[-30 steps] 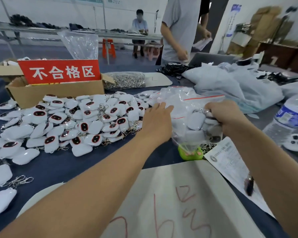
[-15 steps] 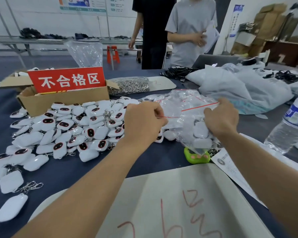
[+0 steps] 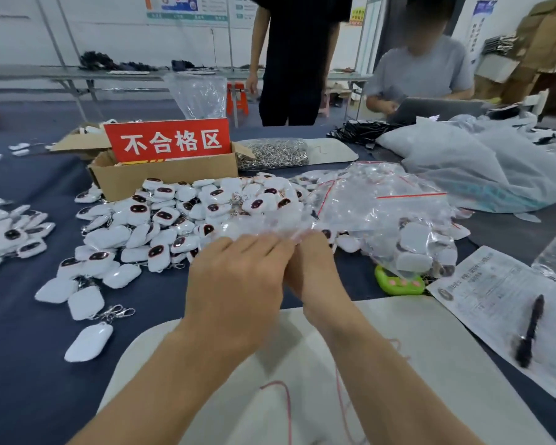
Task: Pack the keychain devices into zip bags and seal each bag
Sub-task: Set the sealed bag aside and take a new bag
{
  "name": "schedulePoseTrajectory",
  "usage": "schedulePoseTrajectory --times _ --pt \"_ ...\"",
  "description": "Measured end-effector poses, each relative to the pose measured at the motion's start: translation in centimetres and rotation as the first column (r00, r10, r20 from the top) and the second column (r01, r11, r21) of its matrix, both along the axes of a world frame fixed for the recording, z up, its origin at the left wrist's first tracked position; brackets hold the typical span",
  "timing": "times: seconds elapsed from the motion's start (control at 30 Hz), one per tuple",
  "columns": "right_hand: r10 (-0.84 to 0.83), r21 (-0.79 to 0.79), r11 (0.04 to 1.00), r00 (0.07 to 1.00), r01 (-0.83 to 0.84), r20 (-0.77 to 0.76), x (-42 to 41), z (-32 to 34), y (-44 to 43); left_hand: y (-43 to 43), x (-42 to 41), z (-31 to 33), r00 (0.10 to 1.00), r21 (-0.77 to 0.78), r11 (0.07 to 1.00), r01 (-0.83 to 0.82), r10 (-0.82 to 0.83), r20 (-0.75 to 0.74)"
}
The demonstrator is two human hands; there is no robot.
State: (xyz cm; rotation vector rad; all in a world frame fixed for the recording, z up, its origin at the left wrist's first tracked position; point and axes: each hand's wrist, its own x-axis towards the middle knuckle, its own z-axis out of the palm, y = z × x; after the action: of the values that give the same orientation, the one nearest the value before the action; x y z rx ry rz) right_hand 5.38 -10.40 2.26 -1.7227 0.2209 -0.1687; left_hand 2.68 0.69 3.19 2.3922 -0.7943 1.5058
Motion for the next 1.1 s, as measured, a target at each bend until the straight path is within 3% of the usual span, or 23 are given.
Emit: schedulePoseTrajectory --times 0.03,0.1,0.2,0.3,0.37,0.43,0.5,0.6,0.87,0.97,1.1 --pt "0.132 -0.034 0.991 0.991 -0.132 0.006 0.3 -1.2 0.3 0.8 -0.5 -1.2 0.999 0.009 0.999 -0.052 0.052 -0.013" --pt "0.328 0.058 0.943 0.944 -0.327 -0.018 -0.4 -2.8 1.1 2.3 -0.9 -3.4 0.989 0.04 0.99 -0.135 0.137 -0.057" --pt "0.373 0.176 0.919 0.922 -0.353 -0.099 -0.3 -4.6 1.5 3.7 -1.0 -5.2 0.957 0.013 0.98 -0.198 0.196 -0.213" --pt "0.347 0.329 0.894 0.935 -0.305 -0.078 0.0 -4.4 0.8 3.7 -0.5 -5.5 0.887 -0.104 0.96 -0.261 0.196 -0.419" --pt "0.302 0.29 0.919 0.95 -0.269 -0.078 0.3 -4.7 0.5 3.6 -0.1 -5.5 0.796 -0.199 0.936 -0.289 0.119 -0.594" --pt "0.272 0.16 0.953 0.96 -0.258 -0.071 0.4 -4.8 0.4 3.9 0.5 -5.4 0.626 -0.293 0.902 -0.316 -0.034 -0.779" --pt "0.273 0.065 0.961 0.96 -0.27 -0.059 0.6 -5.1 0.3 4.6 1.1 -5.3 0.536 -0.38 0.854 -0.356 -0.146 -0.831" --pt "0.301 0.058 0.953 0.953 -0.298 -0.047 0.7 -5.3 0.5 5.3 1.8 -5.5 0.498 -0.475 0.788 -0.392 -0.252 -0.83" --pt "0.28 0.067 0.958 0.96 -0.28 0.016 0.6 -5.0 0.0 4.2 1.4 -5.8 0.556 -0.642 0.648 -0.409 -0.381 -0.739" --pt "0.12 -0.183 0.976 0.993 -0.114 0.019 0.9 -5.2 -0.4 4.2 1.1 -5.6 0.683 -0.688 0.591 -0.422 -0.292 -0.67" --pt "0.045 -0.357 0.934 0.998 -0.023 0.054 0.7 -5.3 -0.3 3.4 -0.7 -4.7 0.885 -0.626 0.736 -0.259 -0.08 -0.46"
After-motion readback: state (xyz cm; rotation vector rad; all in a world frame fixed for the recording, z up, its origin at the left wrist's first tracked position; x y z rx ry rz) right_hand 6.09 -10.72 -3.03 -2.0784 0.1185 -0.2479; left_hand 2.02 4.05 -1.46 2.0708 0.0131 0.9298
